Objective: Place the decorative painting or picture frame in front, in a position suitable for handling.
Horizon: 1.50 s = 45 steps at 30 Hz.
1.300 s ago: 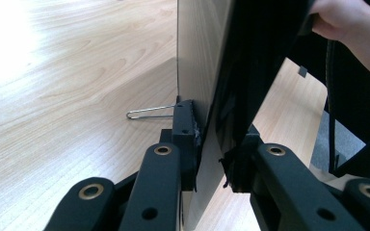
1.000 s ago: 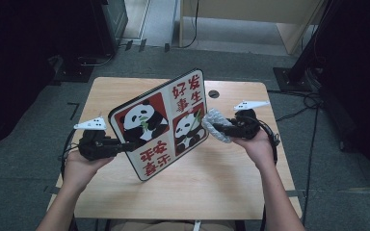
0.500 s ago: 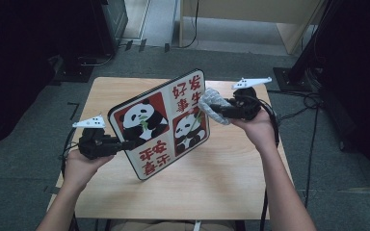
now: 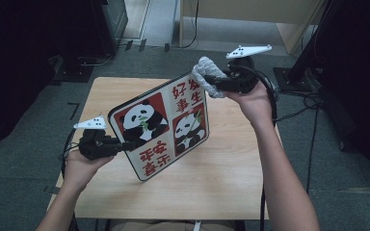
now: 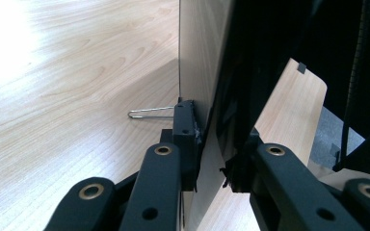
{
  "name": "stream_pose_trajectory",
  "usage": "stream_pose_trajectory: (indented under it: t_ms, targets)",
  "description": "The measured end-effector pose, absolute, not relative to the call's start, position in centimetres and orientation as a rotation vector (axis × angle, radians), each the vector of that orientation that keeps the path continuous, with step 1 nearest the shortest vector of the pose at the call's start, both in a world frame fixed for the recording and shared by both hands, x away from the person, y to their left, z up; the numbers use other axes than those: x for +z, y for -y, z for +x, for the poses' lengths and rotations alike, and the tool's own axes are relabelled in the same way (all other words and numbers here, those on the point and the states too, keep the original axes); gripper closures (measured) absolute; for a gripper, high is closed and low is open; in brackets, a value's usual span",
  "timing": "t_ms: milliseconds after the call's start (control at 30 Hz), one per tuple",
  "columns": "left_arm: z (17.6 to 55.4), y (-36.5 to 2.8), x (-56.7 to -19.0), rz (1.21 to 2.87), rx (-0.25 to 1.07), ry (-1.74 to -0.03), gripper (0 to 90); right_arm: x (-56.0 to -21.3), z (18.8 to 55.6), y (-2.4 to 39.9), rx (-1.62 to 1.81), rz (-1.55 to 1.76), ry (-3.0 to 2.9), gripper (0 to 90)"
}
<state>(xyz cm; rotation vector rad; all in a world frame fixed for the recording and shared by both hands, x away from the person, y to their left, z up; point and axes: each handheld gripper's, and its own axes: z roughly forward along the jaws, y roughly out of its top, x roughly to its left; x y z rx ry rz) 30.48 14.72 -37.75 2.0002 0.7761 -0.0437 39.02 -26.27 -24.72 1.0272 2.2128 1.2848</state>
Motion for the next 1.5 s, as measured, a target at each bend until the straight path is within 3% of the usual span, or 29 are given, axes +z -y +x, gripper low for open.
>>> stream_pose_trajectory:
  t_ms: [1500]
  targets:
    - [30.6,-14.9,-38.1,1.967,-0.063,-0.768,77.0,-31.0,38.4,26.3,1.266,1.071,-2.293,63.9]
